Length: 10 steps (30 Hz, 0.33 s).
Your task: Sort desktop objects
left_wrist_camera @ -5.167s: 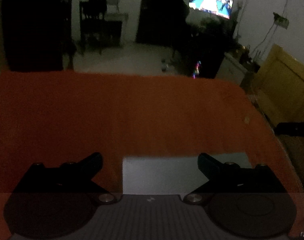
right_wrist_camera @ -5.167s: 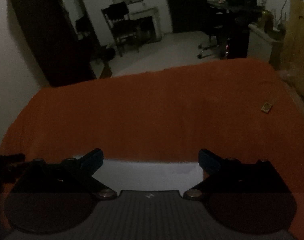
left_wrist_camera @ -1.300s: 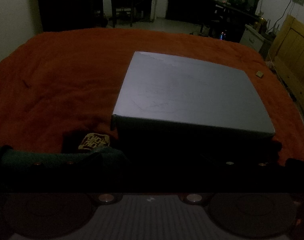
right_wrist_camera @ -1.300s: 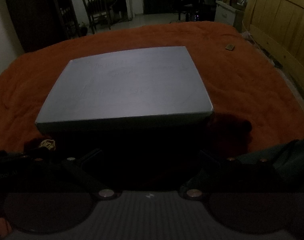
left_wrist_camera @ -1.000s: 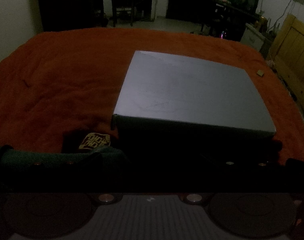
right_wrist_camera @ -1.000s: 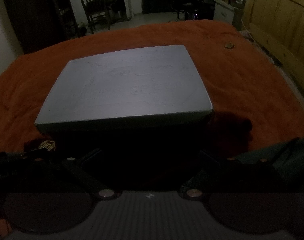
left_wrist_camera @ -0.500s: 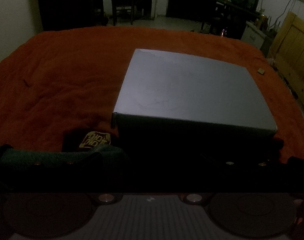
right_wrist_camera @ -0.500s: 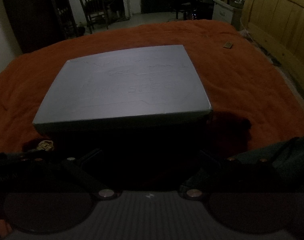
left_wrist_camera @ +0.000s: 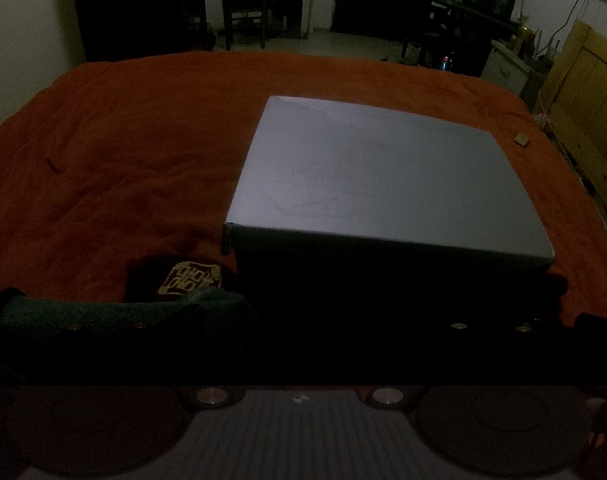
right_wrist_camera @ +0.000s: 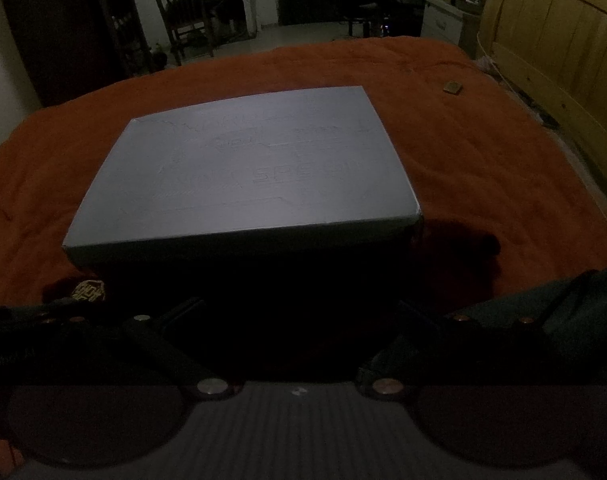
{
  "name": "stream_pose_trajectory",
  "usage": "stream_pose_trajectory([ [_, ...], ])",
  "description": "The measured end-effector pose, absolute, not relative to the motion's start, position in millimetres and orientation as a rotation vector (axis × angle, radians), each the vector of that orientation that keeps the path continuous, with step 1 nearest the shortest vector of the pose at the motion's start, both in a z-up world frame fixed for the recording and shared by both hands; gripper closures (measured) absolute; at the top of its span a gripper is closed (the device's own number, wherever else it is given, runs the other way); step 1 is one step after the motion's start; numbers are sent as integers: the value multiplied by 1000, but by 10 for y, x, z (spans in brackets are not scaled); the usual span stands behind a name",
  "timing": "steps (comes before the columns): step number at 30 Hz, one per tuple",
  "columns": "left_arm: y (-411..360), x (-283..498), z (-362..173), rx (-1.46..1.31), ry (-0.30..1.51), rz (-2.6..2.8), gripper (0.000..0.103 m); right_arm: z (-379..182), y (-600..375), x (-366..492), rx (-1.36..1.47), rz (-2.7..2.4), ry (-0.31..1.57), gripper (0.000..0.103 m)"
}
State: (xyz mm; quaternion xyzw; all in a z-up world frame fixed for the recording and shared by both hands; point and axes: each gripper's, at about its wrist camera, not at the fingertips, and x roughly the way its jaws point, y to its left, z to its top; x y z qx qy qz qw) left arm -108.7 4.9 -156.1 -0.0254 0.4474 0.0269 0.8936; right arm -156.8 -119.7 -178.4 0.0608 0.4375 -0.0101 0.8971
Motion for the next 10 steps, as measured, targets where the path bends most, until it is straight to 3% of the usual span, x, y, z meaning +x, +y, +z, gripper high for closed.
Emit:
stream_pose_trajectory([
  [10, 73, -1089, -1581, -46, 924, 54, 1, -1793, -1206, -1568, 130, -24, 909, 0],
])
